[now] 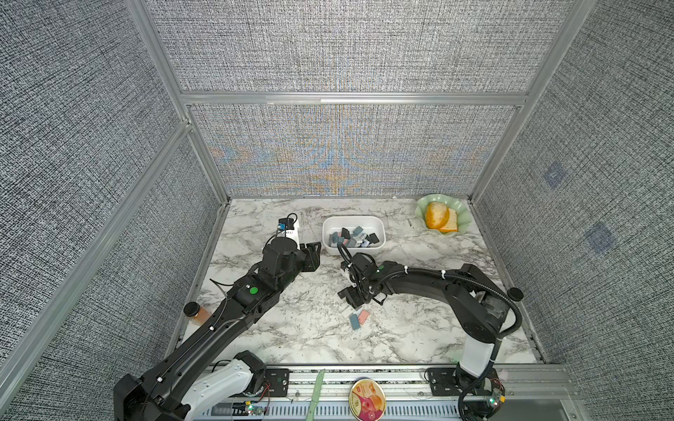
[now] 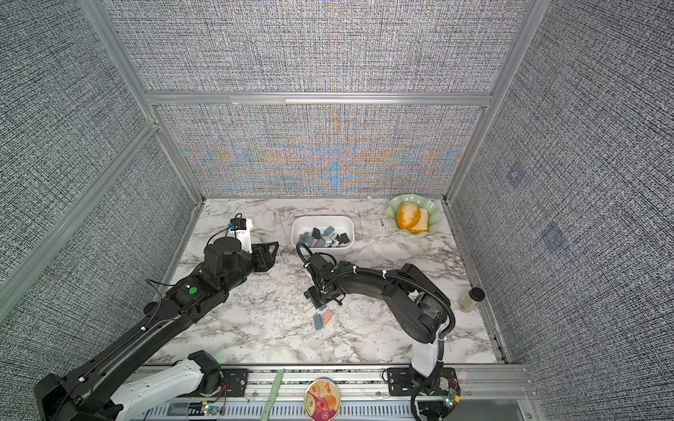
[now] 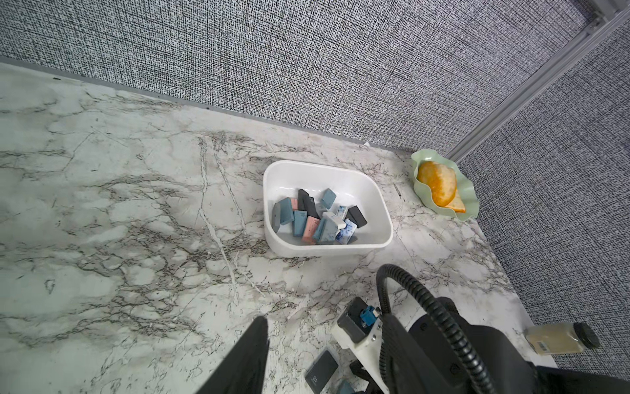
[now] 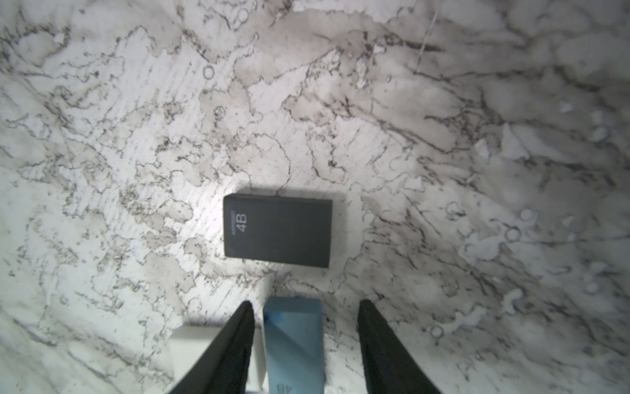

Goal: Put the eraser in the storage box
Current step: Pick up the eraser from the center of the board.

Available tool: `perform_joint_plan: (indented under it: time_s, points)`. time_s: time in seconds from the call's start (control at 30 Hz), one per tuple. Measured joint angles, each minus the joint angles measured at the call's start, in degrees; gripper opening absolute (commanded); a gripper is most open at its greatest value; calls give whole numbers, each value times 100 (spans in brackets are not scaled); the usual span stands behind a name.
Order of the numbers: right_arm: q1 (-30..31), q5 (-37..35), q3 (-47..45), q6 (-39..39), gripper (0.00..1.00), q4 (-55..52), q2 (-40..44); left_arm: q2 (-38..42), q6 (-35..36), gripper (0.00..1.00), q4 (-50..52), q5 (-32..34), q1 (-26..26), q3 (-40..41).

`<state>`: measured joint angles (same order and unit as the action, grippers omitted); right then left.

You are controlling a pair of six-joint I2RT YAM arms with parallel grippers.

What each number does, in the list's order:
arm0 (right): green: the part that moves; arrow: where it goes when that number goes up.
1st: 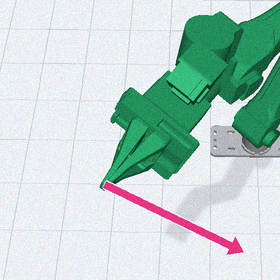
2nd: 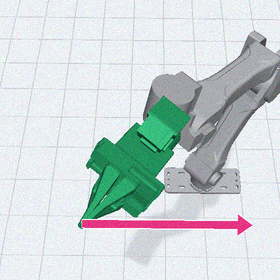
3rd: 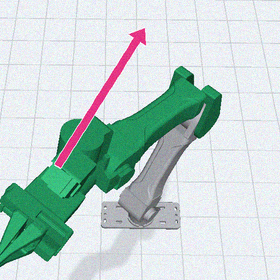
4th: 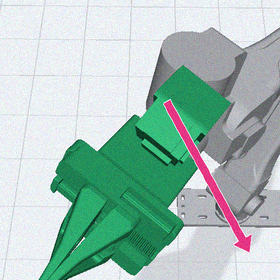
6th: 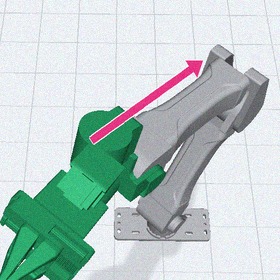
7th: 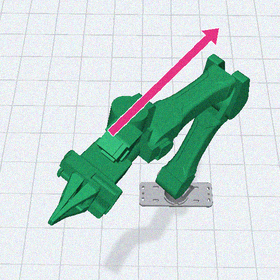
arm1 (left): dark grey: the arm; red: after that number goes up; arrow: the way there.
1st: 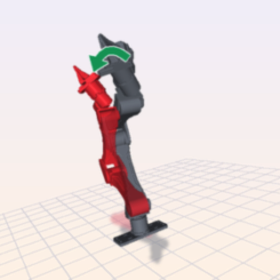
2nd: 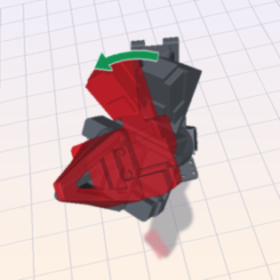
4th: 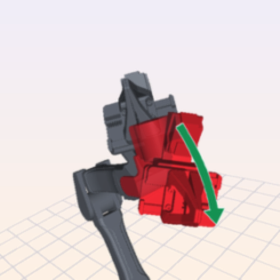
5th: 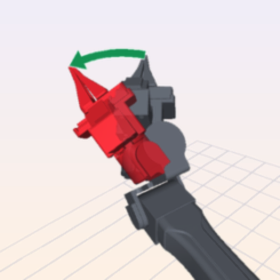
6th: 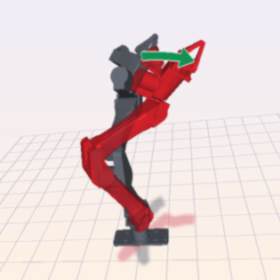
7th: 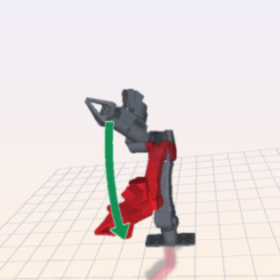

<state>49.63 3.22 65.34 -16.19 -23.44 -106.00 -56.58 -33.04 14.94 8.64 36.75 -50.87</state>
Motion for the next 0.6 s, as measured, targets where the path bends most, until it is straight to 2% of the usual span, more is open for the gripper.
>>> perform_joint_plan:
  time_s: [0.6]
  points:
    - [214,-584,-131,31,53,-140,101,-22,-22,56,13,-4,0,4]
